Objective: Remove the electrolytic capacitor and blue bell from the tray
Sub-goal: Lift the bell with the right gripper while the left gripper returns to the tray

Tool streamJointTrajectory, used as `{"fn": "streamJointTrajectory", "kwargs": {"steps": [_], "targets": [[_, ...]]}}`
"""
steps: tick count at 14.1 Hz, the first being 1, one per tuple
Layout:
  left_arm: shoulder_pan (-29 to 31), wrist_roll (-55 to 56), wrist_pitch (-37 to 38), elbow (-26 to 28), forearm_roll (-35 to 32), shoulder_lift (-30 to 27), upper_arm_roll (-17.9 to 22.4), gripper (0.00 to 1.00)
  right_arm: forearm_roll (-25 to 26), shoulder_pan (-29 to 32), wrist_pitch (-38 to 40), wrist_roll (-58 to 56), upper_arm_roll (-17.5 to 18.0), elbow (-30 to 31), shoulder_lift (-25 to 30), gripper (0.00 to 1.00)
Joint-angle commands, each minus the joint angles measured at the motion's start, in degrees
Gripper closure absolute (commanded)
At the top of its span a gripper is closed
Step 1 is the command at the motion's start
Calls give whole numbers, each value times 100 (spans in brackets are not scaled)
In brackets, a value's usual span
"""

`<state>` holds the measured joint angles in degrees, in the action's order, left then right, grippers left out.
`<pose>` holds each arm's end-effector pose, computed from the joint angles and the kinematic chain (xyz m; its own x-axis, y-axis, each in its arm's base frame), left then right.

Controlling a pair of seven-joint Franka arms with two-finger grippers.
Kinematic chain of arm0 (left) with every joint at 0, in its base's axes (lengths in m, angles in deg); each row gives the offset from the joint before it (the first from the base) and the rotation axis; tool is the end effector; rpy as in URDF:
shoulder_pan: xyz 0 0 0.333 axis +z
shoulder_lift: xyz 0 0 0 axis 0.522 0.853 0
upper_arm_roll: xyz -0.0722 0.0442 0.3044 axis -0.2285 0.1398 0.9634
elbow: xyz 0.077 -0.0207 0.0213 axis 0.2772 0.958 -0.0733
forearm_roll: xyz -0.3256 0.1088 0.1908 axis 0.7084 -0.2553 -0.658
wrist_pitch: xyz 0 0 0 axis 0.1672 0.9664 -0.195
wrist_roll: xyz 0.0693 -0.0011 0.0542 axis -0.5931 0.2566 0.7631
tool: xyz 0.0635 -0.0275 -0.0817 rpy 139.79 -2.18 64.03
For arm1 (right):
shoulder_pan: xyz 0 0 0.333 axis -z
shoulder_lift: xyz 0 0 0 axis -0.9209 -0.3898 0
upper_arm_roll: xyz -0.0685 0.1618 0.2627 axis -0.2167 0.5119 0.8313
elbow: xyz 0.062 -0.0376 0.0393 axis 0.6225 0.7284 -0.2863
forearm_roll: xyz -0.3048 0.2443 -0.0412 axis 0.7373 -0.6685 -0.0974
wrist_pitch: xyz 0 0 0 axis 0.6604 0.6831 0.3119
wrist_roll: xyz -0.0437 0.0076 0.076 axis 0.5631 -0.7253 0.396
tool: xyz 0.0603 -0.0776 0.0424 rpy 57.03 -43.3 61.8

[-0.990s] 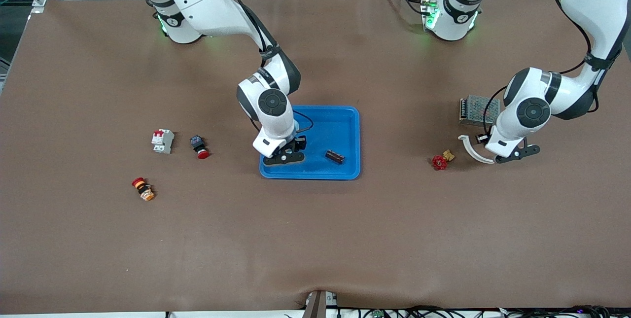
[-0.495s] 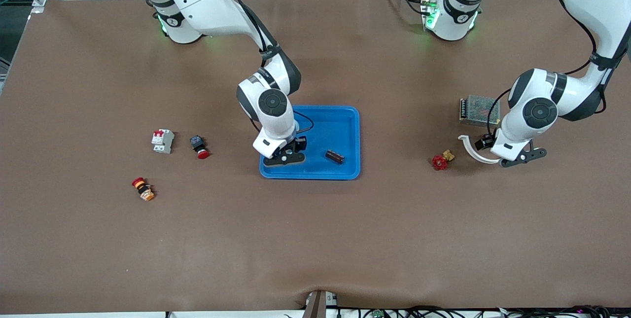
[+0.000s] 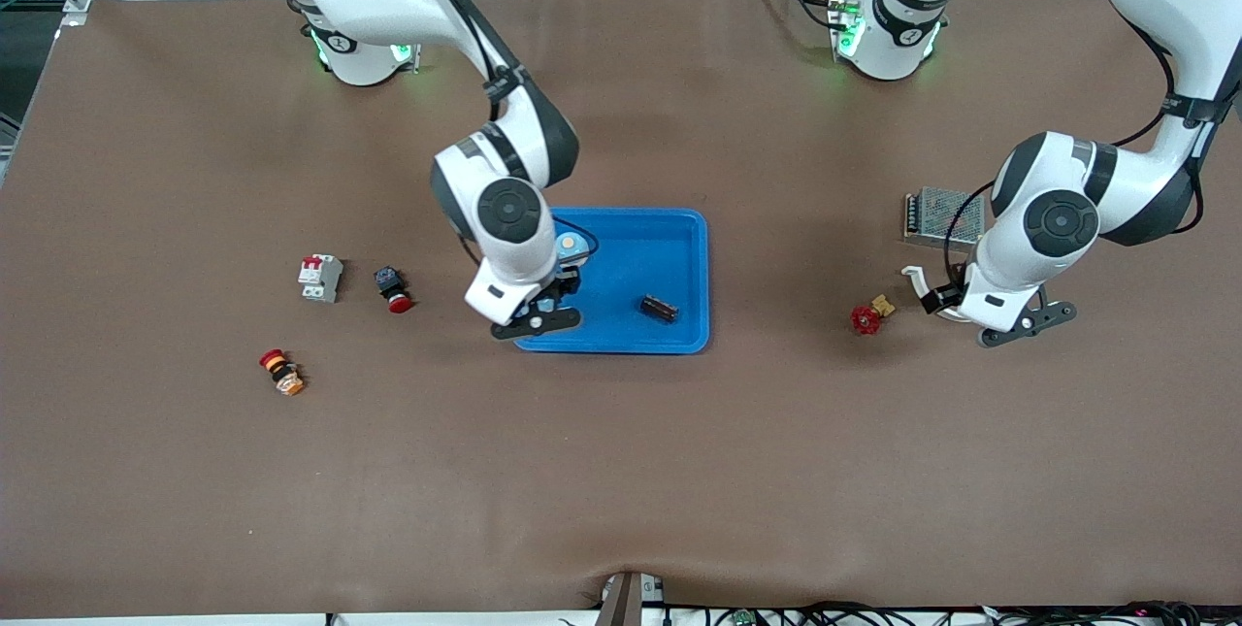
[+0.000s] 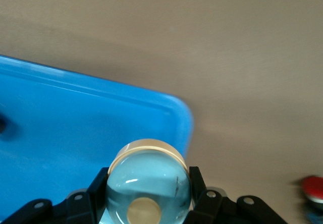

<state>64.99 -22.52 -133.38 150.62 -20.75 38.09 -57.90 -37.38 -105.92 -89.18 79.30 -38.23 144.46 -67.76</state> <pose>0.5753 -0.0561 0.2832 0.9383 0.3459 -0.0047 0.3387 -0.9215 -0.1902 0.5793 0.3730 0.2910 0.9704 0.2346 -0.0577 0.2377 -0.9697 0.0561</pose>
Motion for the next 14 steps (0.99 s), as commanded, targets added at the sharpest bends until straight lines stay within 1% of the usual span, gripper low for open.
{"fn": "streamJointTrajectory", "kwargs": {"steps": [1,3,6,9,11,14], "targets": [[-353,555,323,-410,510,91,-236,0,-95,431,428,-972,64,85,366,59],[-775,1091,323,-613,784,170,-236,0,-25,686,701,-1702,38,85,577,59],[-1373,2153,323,-990,803,477,-236,0,19,1248,913,-3054,20,137,884,59],[-2085,3331,323,-1561,794,1108,-227,0,72,1950,1010,-4609,11,164,1017,59],[-2533,3912,314,-1965,750,1469,-201,0,72,2416,1001,-5638,20,164,1035,59],[-3105,4493,253,-2431,723,1857,-78,0,72,2953,1010,-6650,20,181,1035,59]]}}
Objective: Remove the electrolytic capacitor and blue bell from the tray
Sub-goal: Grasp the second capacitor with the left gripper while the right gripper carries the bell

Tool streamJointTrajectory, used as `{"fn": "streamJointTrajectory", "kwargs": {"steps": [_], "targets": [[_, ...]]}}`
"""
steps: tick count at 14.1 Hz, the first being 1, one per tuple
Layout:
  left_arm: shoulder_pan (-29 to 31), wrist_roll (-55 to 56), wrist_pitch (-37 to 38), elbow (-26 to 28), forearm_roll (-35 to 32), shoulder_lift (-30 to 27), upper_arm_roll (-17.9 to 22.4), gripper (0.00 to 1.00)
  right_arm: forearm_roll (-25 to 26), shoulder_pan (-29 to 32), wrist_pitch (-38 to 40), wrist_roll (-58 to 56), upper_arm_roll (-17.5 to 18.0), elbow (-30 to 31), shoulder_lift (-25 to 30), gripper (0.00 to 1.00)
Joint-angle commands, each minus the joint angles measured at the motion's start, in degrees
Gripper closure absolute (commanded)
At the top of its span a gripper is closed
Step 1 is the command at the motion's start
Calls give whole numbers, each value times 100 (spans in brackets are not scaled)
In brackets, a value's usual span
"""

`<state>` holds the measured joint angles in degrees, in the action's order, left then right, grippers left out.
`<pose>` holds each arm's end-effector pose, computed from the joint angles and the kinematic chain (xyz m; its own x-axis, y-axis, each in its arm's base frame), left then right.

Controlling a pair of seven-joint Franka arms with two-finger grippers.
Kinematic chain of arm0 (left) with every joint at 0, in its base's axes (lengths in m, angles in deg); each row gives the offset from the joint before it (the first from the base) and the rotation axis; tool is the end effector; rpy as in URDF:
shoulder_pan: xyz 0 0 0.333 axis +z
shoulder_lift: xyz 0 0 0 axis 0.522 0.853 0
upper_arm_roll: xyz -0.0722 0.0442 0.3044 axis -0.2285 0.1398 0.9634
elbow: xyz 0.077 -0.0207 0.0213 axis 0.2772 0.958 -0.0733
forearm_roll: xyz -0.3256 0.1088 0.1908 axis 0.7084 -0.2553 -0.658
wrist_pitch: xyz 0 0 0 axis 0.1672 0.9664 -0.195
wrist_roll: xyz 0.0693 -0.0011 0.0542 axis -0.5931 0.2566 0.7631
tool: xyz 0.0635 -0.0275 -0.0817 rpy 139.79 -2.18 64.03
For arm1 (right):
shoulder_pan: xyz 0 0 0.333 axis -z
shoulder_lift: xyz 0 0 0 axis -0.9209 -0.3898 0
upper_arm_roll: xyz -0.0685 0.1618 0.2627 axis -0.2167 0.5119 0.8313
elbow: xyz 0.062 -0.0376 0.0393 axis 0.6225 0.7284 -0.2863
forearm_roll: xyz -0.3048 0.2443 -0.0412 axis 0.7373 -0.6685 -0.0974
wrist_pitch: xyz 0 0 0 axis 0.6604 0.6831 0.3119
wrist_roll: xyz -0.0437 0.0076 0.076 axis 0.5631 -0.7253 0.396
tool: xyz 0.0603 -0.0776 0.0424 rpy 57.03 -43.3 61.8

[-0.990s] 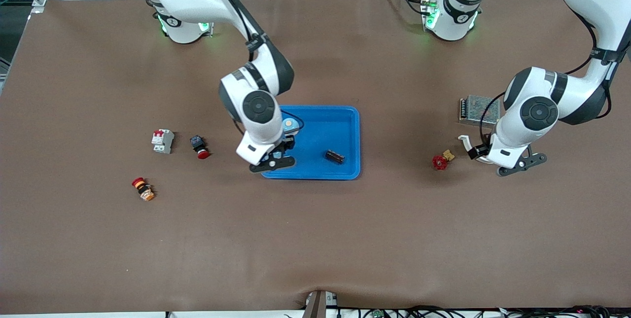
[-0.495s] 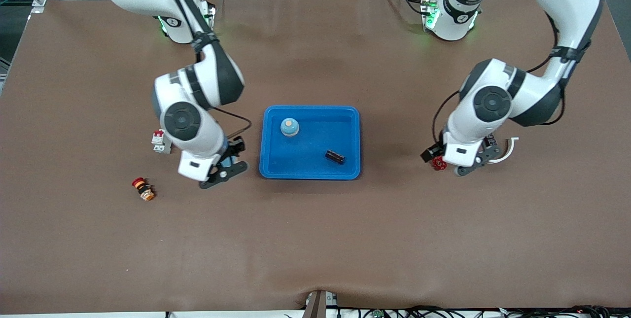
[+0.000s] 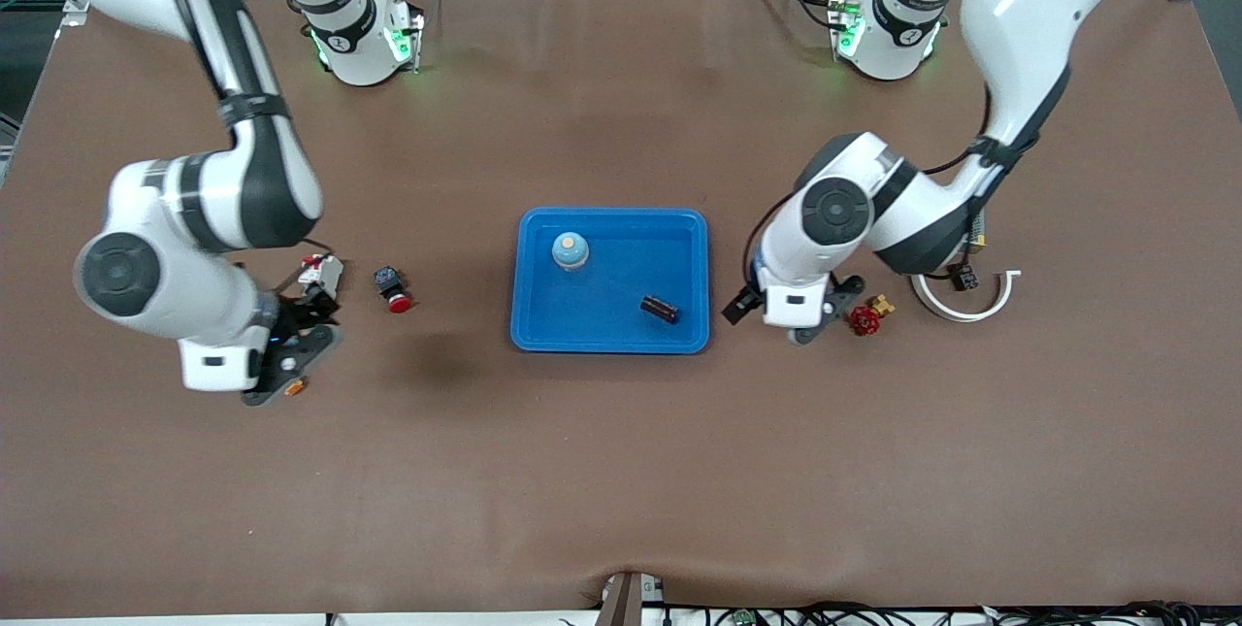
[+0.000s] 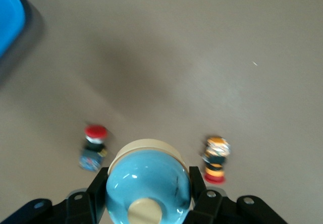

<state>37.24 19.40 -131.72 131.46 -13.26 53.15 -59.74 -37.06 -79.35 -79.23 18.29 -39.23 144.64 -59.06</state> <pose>0.5661 -0.3486 0.2918 0.7207 0.6844 -0.1103 0.6884 -0.7253 -0.0023 0.6652 0.0618 0.3791 0.6762 0.7312 -0.0903 0.7306 -0.6813 -0.0456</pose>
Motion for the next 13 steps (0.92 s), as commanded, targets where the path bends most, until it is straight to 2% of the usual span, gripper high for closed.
{"fn": "streamJointTrajectory", "kwargs": {"steps": [1,4,6,9,11,13], "targets": [[-592,477,51,-708,-26,474,254,1,41,454,15,-839,120,173,165,59],[-1559,934,-37,-1105,9,703,947,14,41,937,15,-1657,129,208,156,59],[-1973,1163,-308,-1149,36,818,1308,21,32,1219,-38,-2053,129,339,138,59],[-2159,1419,-791,-1149,9,994,1406,30,32,1545,-134,-2572,129,471,130,59],[-2247,1428,-863,-1149,1,1055,1477,38,32,1712,-274,-2863,129,681,138,59],[-2361,1445,-907,-1149,18,1125,1617,41,32,1870,-520,-3187,129,893,156,59]]}}
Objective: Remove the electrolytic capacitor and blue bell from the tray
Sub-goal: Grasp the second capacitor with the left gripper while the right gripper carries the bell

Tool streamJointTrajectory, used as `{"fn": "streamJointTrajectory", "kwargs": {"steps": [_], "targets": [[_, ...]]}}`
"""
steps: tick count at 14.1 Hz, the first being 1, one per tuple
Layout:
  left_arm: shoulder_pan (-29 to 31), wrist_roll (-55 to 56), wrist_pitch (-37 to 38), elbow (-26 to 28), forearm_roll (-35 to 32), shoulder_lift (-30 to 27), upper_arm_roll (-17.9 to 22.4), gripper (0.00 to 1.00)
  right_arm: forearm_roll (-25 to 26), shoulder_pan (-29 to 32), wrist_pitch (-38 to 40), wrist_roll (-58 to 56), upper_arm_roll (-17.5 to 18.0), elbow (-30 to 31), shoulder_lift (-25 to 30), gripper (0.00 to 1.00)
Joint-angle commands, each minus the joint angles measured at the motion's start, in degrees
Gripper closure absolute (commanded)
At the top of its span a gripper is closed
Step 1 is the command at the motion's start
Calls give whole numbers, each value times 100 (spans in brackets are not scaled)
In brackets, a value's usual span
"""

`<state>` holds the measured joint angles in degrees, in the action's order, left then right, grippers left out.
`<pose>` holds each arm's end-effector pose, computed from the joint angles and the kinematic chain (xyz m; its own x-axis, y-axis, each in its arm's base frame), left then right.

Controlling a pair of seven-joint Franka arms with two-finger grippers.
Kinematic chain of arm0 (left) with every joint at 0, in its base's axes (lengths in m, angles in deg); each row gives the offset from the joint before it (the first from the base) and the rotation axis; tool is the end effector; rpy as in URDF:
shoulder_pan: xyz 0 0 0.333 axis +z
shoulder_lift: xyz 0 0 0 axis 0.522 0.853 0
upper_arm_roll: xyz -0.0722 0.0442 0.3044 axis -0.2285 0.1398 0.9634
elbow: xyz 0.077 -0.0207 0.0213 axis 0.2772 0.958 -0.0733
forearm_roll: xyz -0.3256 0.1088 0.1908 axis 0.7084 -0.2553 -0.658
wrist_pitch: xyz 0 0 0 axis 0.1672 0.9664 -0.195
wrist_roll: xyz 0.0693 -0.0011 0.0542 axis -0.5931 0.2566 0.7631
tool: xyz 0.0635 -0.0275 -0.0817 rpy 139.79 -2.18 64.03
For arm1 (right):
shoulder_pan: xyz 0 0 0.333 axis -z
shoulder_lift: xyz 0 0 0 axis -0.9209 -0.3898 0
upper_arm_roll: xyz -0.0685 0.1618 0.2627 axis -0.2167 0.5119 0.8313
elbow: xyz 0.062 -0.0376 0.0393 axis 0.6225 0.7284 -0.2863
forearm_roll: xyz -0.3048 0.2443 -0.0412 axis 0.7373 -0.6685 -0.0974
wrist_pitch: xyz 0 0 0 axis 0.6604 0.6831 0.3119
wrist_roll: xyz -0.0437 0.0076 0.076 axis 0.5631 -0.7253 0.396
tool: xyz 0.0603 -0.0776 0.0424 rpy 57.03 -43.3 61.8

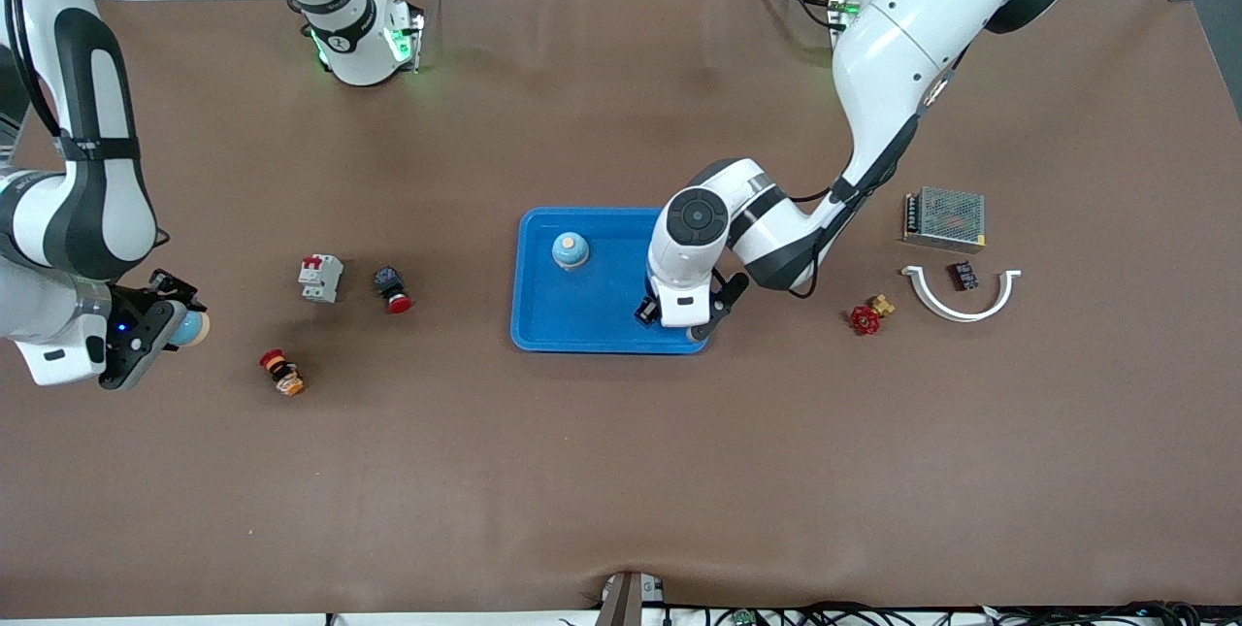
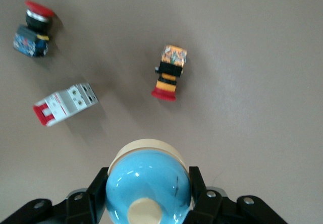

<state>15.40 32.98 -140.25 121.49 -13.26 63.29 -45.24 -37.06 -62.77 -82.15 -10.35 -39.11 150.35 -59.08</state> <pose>0.5447 -0.4555 0.2103 0.6353 0.7686 -0.0755 0.7720 -0.6345 0.0376 0.6387 -0.1287 0.3377 0.5086 0.8579 -0.0732 0.8481 -0.5139 -0.1292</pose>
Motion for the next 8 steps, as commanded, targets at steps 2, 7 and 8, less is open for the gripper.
{"fn": "streamJointTrajectory", "kwargs": {"steps": [2,7,8], "targets": [[-213,193,-133,-153,18,155,221,44,23,423,-448,-640,117,497,157,59],[-239,202,-212,-153,10,270,230,71,-56,749,-1352,-1063,134,1314,166,59],[-231,158,-212,-153,-8,252,230,90,-73,775,-1511,-1090,143,1455,157,59]]}}
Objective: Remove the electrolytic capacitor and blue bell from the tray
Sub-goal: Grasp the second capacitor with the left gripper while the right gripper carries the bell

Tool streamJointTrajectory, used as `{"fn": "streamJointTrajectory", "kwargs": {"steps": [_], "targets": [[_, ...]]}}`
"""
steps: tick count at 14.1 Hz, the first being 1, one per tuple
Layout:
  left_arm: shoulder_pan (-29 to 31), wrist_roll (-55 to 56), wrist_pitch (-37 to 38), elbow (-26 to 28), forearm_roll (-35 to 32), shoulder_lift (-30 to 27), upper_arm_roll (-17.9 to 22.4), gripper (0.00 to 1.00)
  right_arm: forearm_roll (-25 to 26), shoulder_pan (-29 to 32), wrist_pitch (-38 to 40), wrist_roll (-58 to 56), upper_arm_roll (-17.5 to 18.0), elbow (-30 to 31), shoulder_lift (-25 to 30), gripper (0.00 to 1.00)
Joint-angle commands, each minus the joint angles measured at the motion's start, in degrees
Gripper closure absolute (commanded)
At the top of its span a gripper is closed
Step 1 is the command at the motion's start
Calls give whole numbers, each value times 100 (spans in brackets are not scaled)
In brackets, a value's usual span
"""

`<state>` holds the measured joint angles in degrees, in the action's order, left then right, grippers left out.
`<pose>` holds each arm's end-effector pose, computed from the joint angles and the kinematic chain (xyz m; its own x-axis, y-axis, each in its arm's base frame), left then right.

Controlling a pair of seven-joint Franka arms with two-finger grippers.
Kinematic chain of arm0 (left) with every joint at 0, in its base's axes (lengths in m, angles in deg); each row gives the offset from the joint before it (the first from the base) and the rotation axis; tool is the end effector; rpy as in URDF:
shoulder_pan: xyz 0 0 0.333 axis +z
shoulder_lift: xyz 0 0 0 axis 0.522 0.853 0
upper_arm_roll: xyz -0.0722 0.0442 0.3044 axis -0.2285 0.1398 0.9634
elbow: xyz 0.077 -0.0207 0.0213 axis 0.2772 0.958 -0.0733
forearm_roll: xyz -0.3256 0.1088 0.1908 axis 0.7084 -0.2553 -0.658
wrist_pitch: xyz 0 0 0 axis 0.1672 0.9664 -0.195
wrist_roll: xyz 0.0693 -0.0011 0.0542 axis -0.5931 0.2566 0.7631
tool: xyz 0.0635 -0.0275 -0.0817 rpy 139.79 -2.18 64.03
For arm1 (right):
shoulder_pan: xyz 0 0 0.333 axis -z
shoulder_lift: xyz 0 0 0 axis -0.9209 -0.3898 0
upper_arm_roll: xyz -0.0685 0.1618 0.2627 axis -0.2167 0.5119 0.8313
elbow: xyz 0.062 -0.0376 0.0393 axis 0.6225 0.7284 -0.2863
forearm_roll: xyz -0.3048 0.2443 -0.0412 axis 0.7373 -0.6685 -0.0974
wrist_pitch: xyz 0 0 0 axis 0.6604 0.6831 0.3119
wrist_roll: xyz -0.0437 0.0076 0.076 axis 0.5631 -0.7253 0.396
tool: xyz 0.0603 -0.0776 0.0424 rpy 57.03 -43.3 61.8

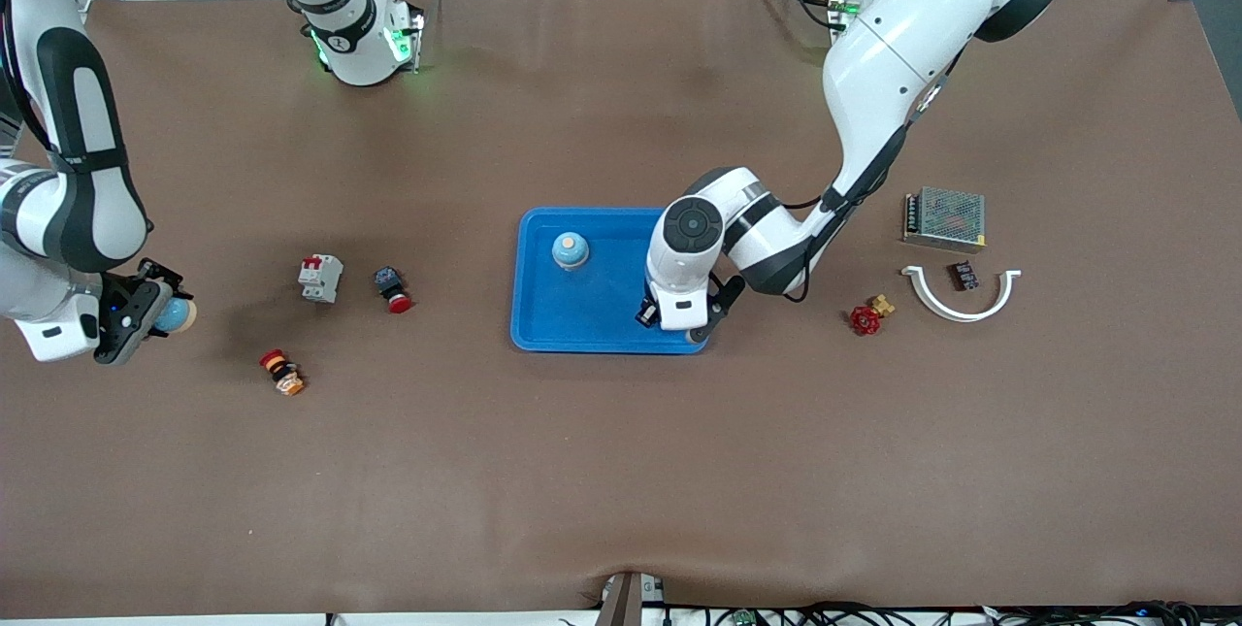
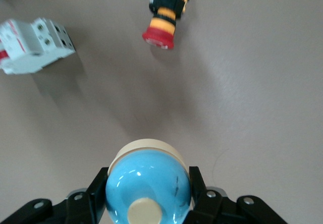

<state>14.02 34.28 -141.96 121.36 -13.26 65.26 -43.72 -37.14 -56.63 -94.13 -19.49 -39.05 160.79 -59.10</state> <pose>0.5409 -0.4576 0.1860 0.6200 0.7808 -0.0773 0.7841 -0.6200 0.0276 0.5950 -0.1922 0.2743 0.4699 0.8813 -0.0501 0.8741 -0.4724 -0.1126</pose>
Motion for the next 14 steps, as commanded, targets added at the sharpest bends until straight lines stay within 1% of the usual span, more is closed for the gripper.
{"fn": "streamJointTrajectory", "kwargs": {"steps": [1,4,7,10,14], "targets": [[-93,10,-41,-139,-52,20,78,100,-92,188,-454,-228,137,525,160,59],[-5,-25,152,-139,-96,-278,60,100,-224,223,-788,-343,137,772,160,59],[118,-489,749,-131,-79,-743,51,100,-242,223,-1079,-343,137,957,133,59],[460,-1227,1259,-104,27,-1244,-1,100,-347,188,-1298,-343,146,1097,116,59],[996,-2421,1848,-87,360,-1693,-37,100,-356,162,-1554,-343,172,1238,81,59]]}}
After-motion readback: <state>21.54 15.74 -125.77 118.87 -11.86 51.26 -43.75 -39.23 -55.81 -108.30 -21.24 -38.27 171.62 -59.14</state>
